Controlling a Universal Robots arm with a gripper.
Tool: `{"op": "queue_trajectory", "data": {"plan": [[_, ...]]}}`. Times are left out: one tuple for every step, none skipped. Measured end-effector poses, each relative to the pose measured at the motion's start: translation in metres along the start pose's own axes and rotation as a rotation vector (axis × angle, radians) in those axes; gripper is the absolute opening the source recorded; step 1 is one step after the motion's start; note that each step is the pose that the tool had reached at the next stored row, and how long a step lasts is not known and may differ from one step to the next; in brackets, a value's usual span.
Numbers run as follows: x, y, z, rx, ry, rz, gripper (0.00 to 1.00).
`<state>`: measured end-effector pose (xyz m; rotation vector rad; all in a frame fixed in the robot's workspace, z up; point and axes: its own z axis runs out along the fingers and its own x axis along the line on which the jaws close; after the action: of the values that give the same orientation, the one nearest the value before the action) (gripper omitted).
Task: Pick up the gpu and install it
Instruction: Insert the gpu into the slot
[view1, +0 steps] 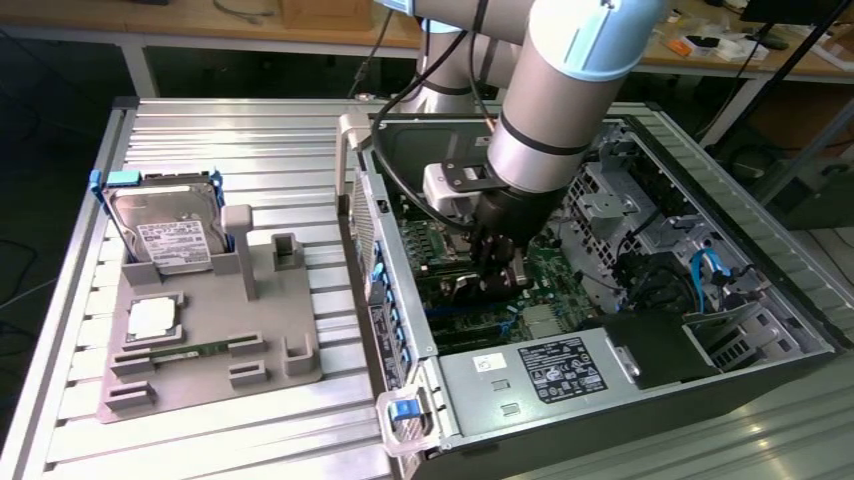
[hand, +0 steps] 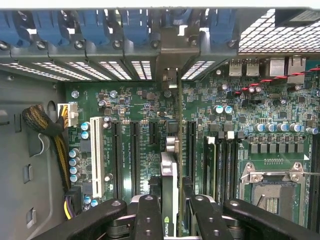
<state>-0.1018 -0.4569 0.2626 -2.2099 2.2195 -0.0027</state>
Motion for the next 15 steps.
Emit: {"op": "queue_trajectory", "data": {"plan": [[0.0000, 0.0001, 0.0001, 0.0000, 0.0000, 0.000, 0.27], [-0.0001, 0.0001, 0.0001, 0.0000, -0.0001, 0.000, 0.27], [-0.0001, 0.0003, 0.0002, 0.0001, -0.0002, 0.000, 0.27], [-0.0001, 0.0006, 0.0002, 0.0002, -0.0003, 0.000, 0.27], [-0.0001, 0.0010, 0.0002, 0.0002, -0.0003, 0.000, 0.27], [-0.0001, 0.0017, 0.0002, 0.0002, -0.0002, 0.000, 0.27], [0.0000, 0.0022, 0.0002, 0.0001, -0.0001, 0.000, 0.27], [-0.0001, 0.0026, 0.0003, 0.0001, -0.0002, 0.000, 0.27], [-0.0001, 0.0030, 0.0003, 0.0001, -0.0002, 0.000, 0.27], [0.0000, 0.0032, 0.0003, 0.0002, -0.0003, 0.000, 0.27], [0.0000, 0.0034, 0.0004, 0.0002, -0.0002, 0.000, 0.27], [0.0000, 0.0037, 0.0005, 0.0002, -0.0002, 0.000, 0.27], [0.0000, 0.0039, 0.0006, 0.0001, -0.0002, 0.000, 0.27], [0.0000, 0.0040, 0.0007, 0.0000, -0.0001, 0.000, 0.27], [0.0000, 0.0040, 0.0009, 0.0000, -0.0002, 0.000, 0.27]]}}
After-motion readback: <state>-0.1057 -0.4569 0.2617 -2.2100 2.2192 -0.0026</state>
